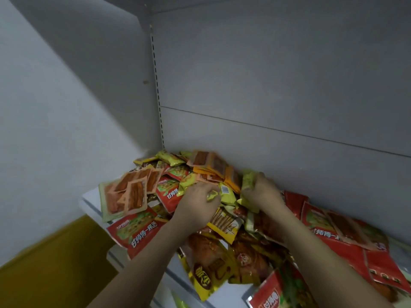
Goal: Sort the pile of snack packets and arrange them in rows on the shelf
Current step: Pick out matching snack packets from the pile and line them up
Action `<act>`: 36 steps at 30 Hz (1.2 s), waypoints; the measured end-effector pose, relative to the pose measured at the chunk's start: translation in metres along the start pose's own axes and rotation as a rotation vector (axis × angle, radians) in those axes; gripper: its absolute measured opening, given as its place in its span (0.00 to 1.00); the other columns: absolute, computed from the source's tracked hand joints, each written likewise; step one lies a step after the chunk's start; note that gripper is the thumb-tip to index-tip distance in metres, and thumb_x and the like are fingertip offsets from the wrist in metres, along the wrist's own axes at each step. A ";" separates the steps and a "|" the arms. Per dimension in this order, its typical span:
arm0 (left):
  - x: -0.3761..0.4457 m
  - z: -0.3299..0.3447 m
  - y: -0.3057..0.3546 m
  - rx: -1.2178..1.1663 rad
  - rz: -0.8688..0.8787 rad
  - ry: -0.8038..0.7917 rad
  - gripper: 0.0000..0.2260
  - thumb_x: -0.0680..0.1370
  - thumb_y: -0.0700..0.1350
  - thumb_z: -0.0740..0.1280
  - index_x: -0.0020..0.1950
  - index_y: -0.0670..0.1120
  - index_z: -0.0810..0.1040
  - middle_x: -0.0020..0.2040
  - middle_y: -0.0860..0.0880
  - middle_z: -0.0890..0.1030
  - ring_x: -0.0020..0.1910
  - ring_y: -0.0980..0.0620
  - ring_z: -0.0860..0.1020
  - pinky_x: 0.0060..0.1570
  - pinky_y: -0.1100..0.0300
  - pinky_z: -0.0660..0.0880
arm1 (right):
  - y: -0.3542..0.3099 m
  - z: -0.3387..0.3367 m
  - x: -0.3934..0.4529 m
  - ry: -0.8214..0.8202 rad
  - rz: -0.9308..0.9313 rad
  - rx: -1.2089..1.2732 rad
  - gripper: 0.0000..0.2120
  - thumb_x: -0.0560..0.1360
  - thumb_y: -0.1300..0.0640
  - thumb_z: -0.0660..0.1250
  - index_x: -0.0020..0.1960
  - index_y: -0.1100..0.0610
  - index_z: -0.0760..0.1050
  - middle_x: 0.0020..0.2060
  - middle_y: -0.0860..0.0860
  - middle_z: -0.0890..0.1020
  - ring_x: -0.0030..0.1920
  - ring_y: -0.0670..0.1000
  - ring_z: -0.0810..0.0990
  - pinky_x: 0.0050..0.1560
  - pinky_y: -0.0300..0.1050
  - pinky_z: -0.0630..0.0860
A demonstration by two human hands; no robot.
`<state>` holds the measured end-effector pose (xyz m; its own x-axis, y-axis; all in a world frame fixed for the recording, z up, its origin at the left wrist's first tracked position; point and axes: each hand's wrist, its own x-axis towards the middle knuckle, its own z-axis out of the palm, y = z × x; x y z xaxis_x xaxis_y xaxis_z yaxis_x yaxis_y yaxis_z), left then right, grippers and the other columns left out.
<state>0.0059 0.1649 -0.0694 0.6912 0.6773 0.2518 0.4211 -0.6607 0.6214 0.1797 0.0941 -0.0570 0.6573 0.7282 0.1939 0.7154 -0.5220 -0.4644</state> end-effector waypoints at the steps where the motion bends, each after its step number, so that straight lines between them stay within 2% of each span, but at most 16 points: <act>1: 0.004 0.001 -0.004 -0.012 -0.012 -0.001 0.12 0.83 0.49 0.63 0.64 0.50 0.79 0.62 0.50 0.77 0.64 0.50 0.73 0.64 0.53 0.70 | 0.002 -0.002 0.003 -0.014 0.042 0.040 0.09 0.79 0.56 0.62 0.54 0.61 0.72 0.55 0.64 0.80 0.57 0.65 0.78 0.58 0.53 0.74; 4: 0.018 -0.004 -0.012 -0.117 -0.031 0.028 0.11 0.83 0.49 0.63 0.63 0.52 0.79 0.62 0.53 0.76 0.65 0.51 0.71 0.66 0.52 0.70 | 0.011 -0.011 0.008 -0.011 0.208 0.374 0.08 0.75 0.55 0.71 0.48 0.58 0.75 0.50 0.57 0.83 0.50 0.58 0.82 0.51 0.52 0.79; 6: 0.026 -0.012 -0.009 -0.322 -0.040 0.056 0.09 0.83 0.47 0.63 0.61 0.52 0.79 0.59 0.56 0.78 0.62 0.55 0.75 0.60 0.60 0.73 | 0.008 -0.021 0.000 -0.041 0.279 0.775 0.10 0.74 0.58 0.73 0.53 0.60 0.78 0.47 0.56 0.84 0.45 0.55 0.82 0.43 0.52 0.81; 8: 0.031 -0.017 -0.003 -0.540 -0.080 0.026 0.09 0.84 0.47 0.63 0.61 0.52 0.79 0.57 0.57 0.79 0.61 0.56 0.77 0.58 0.63 0.75 | -0.003 -0.031 -0.013 -0.198 0.272 1.198 0.12 0.75 0.60 0.69 0.57 0.63 0.79 0.44 0.57 0.83 0.38 0.54 0.79 0.36 0.46 0.77; 9: 0.032 -0.017 -0.001 -0.635 -0.123 -0.020 0.09 0.84 0.48 0.62 0.62 0.52 0.79 0.57 0.56 0.80 0.61 0.56 0.78 0.60 0.61 0.75 | -0.009 -0.035 -0.023 -0.276 0.261 1.337 0.13 0.74 0.59 0.67 0.57 0.63 0.79 0.43 0.57 0.82 0.37 0.52 0.78 0.36 0.44 0.76; 11: 0.032 -0.015 0.000 -0.858 -0.230 -0.186 0.15 0.84 0.54 0.61 0.66 0.50 0.77 0.60 0.54 0.82 0.61 0.54 0.79 0.64 0.53 0.76 | -0.016 -0.032 -0.038 -0.343 0.255 1.474 0.17 0.71 0.59 0.66 0.58 0.63 0.79 0.47 0.57 0.83 0.42 0.52 0.81 0.42 0.44 0.77; 13: 0.031 -0.011 -0.001 -1.123 -0.315 -0.363 0.19 0.83 0.58 0.60 0.68 0.49 0.77 0.60 0.49 0.84 0.60 0.50 0.82 0.62 0.50 0.77 | -0.020 -0.018 -0.049 -0.361 0.276 1.531 0.18 0.71 0.60 0.65 0.59 0.63 0.79 0.50 0.59 0.84 0.46 0.53 0.83 0.46 0.47 0.81; 14: 0.030 -0.011 -0.003 -1.207 -0.330 -0.395 0.20 0.83 0.58 0.59 0.68 0.49 0.77 0.60 0.47 0.84 0.59 0.49 0.82 0.60 0.50 0.78 | -0.024 -0.011 -0.054 -0.391 0.283 1.543 0.18 0.71 0.61 0.65 0.60 0.63 0.79 0.50 0.59 0.85 0.45 0.53 0.84 0.46 0.47 0.82; 16: 0.028 -0.011 -0.007 -1.278 -0.325 -0.358 0.19 0.83 0.55 0.60 0.68 0.47 0.76 0.60 0.46 0.84 0.59 0.49 0.83 0.59 0.51 0.79 | -0.029 -0.002 -0.062 -0.449 0.272 1.481 0.16 0.74 0.62 0.65 0.60 0.62 0.79 0.50 0.58 0.85 0.46 0.52 0.85 0.46 0.46 0.83; 18: 0.026 -0.011 -0.013 -1.281 -0.329 -0.274 0.18 0.82 0.51 0.63 0.69 0.45 0.75 0.59 0.45 0.84 0.59 0.49 0.83 0.61 0.49 0.78 | -0.035 0.001 -0.066 -0.405 0.233 1.322 0.12 0.79 0.63 0.64 0.59 0.62 0.80 0.51 0.56 0.86 0.50 0.53 0.85 0.47 0.45 0.81; 20: 0.026 -0.014 -0.022 -1.276 -0.350 -0.198 0.16 0.81 0.49 0.66 0.68 0.46 0.75 0.59 0.45 0.85 0.58 0.47 0.83 0.62 0.45 0.77 | -0.039 0.003 -0.062 -0.221 0.208 1.048 0.09 0.81 0.62 0.63 0.53 0.58 0.82 0.47 0.51 0.87 0.51 0.53 0.84 0.47 0.43 0.80; 23: 0.025 -0.021 -0.034 -1.186 -0.380 -0.100 0.08 0.81 0.49 0.68 0.58 0.51 0.77 0.52 0.48 0.87 0.54 0.46 0.85 0.60 0.44 0.77 | -0.041 0.005 -0.051 0.097 0.164 0.426 0.07 0.79 0.58 0.66 0.44 0.53 0.80 0.40 0.46 0.82 0.43 0.50 0.80 0.42 0.42 0.75; 26: 0.025 -0.022 -0.040 -1.099 -0.382 -0.102 0.03 0.81 0.49 0.68 0.53 0.53 0.76 0.50 0.48 0.86 0.52 0.47 0.84 0.56 0.46 0.79 | -0.047 0.013 -0.044 0.085 0.150 0.145 0.10 0.78 0.50 0.67 0.50 0.57 0.77 0.44 0.52 0.80 0.45 0.54 0.77 0.40 0.43 0.66; 30: 0.025 -0.018 -0.040 -1.037 -0.385 -0.136 0.05 0.81 0.49 0.68 0.56 0.52 0.78 0.50 0.48 0.86 0.48 0.50 0.86 0.47 0.51 0.81 | -0.057 0.032 -0.039 0.018 0.169 0.097 0.19 0.76 0.48 0.69 0.59 0.59 0.69 0.51 0.57 0.78 0.55 0.61 0.77 0.43 0.45 0.66; 33: 0.027 -0.018 -0.042 -1.034 -0.392 -0.123 0.06 0.81 0.49 0.68 0.56 0.50 0.78 0.50 0.47 0.87 0.47 0.50 0.86 0.49 0.49 0.82 | -0.054 0.026 -0.035 -0.010 0.229 0.154 0.16 0.74 0.49 0.70 0.54 0.58 0.73 0.48 0.55 0.79 0.50 0.59 0.78 0.42 0.45 0.70; 36: 0.027 -0.017 -0.042 -1.023 -0.398 -0.095 0.08 0.81 0.50 0.68 0.57 0.49 0.78 0.50 0.45 0.86 0.47 0.47 0.86 0.53 0.44 0.82 | -0.043 0.001 -0.041 0.032 0.292 0.443 0.09 0.72 0.52 0.70 0.46 0.57 0.79 0.39 0.51 0.81 0.40 0.52 0.80 0.38 0.42 0.72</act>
<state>-0.0034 0.2168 -0.0761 0.6750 0.7256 -0.1336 -0.0313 0.2090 0.9774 0.1215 0.0873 -0.0459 0.8258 0.5634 0.0248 0.3372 -0.4581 -0.8224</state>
